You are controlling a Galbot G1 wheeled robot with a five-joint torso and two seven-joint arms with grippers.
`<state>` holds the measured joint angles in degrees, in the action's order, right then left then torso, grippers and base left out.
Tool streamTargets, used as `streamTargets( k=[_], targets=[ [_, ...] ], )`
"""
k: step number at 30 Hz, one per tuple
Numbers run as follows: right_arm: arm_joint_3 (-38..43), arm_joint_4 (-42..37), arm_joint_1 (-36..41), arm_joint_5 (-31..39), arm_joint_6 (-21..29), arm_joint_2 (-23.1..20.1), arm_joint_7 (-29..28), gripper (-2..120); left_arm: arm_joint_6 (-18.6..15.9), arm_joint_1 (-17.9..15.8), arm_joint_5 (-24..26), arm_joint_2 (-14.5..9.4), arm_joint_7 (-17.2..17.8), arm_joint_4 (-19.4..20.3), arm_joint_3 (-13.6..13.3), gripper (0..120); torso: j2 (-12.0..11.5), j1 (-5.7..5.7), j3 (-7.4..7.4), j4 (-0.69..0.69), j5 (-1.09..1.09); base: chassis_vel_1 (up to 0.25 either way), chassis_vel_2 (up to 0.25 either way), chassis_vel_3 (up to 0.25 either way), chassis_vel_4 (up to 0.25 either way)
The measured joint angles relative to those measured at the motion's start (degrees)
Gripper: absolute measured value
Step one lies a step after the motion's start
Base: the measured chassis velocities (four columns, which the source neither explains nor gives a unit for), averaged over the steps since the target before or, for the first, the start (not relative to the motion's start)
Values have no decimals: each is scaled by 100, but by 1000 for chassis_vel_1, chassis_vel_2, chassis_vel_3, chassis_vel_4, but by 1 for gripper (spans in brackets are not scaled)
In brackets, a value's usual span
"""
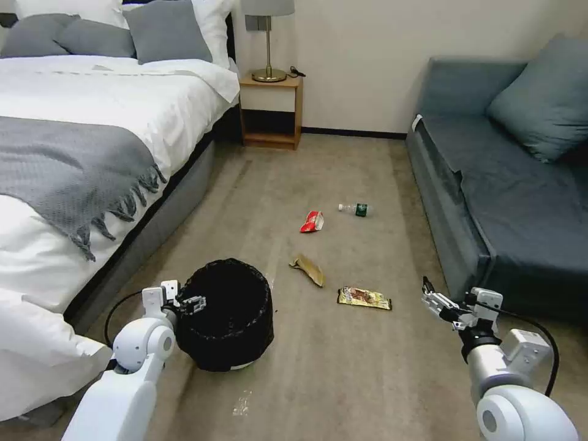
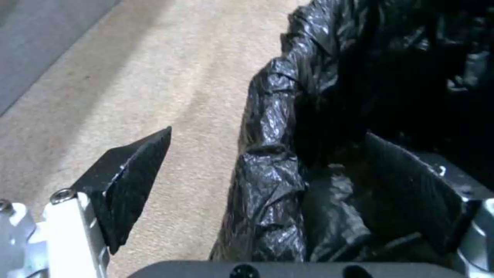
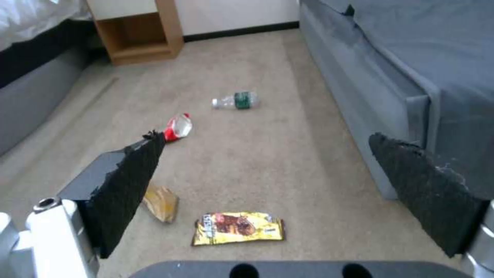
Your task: Pick up the trash bin, then pick up the garbage on the floor and place it into the trash bin.
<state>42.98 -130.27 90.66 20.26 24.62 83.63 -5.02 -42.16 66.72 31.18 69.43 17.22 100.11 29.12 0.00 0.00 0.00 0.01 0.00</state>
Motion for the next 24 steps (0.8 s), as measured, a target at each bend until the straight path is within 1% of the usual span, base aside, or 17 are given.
streamTargets(
  k=[4,5,6,7,8,9,10,12,13,15,16,18,19,21,22,24],
  targets=[
    [-26,9,0,-28,-14,5,28,100,35,6,40,19,64,-82,32,100,1,0,-1,0,3,0,0,0,0],
    [-55,13,5,-49,-27,12,40,100,39,10,82,27,96,-141,56,98,2,0,-1,0,4,0,0,0,0],
    [-80,20,9,-64,-38,17,44,100,35,8,136,40,150,-216,76,94,1,0,-1,3,1,0,0,0,0],
    [-80,20,9,-64,-38,17,44,100,35,8,136,40,150,-216,76,94,1,0,-1,3,1,0,0,0,0],
    [-92,21,12,-67,-43,21,49,100,34,-3,169,62,164,-238,91,89,2,0,-1,1,3,0,0,0,0],
    [-104,25,18,-69,-44,23,51,100,35,-4,203,65,170,-248,108,83,2,0,-1,1,3,0,0,0,0],
    [-104,25,18,-69,-44,23,51,100,35,-4,203,65,170,-248,108,83,2,0,-1,1,3,0,0,0,0],
    [-112,30,19,-68,-47,25,54,100,36,11,224,64,153,-242,110,74,2,0,-1,1,4,0,0,0,0],
    [-112,30,19,-68,-47,25,54,100,36,11,224,64,153,-242,110,74,2,0,-1,1,4,0,0,0,0],
    [-137,31,15,-40,-47,37,58,100,38,21,224,45,53,-240,111,62,2,0,-2,1,3,0,0,0,0],
    [-137,31,15,-40,-47,37,58,100,38,21,224,45,53,-240,111,62,2,0,-2,1,3,0,0,0,0],
    [-158,40,5,-34,-45,53,59,100,37,20,221,28,-11,-240,116,50,2,0,-1,0,1,0,0,0,0],
    [-158,40,5,-34,-45,53,59,100,37,20,221,28,-11,-240,116,50,2,0,-1,0,1,0,0,0,0],
    [-184,64,-14,-34,-43,64,60,100,33,18,221,-2,-69,-236,135,39,1,0,-1,0,-1,0,0,0,0],
    [-184,64,-14,-34,-43,64,60,100,33,18,221,-2,-69,-236,135,39,1,0,-1,0,-1,0,0,0,0],
    [-207,97,-46,-33,-38,67,61,100,20,14,225,-34,-133,-211,157,30,0,0,0,-1,-2,0,0,0,0]
  ],
)
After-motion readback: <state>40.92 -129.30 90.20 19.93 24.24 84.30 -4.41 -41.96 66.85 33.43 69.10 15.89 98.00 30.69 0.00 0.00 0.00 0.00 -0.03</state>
